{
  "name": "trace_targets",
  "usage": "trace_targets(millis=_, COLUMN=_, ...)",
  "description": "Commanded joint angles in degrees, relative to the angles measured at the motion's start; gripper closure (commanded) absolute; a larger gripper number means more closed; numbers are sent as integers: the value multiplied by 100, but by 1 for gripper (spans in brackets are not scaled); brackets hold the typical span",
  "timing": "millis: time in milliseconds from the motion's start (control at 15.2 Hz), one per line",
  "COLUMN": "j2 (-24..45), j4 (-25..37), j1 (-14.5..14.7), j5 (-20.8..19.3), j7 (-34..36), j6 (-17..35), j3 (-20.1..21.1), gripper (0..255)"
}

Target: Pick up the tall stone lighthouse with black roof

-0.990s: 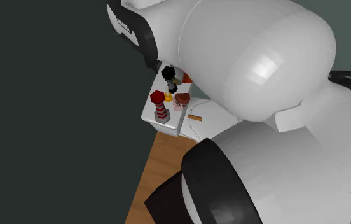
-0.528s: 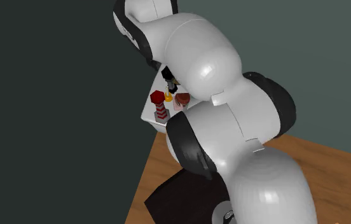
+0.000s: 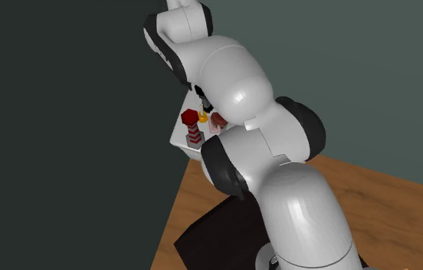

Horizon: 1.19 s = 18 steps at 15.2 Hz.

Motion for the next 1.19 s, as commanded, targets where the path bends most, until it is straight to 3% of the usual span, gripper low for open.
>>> trace_targets(millis=0, j2=113, j4=13, j1=-1, j5=6, j7=5, j6=102, j3=6, gripper=0)
trace_targets(millis=132, j2=113, j4=13, j1=-1, j5=6, j7=5, j6=102, j3=6, gripper=0)
trace_targets(millis=198, j2=130, j4=41, j1=-1, j5=6, j7=9, j6=91, j3=7, gripper=255)
trace_targets(millis=1122, j2=-79, j4=52, j1=1, j5=-5, j7=4, j6=-129, j3=-3, gripper=255)
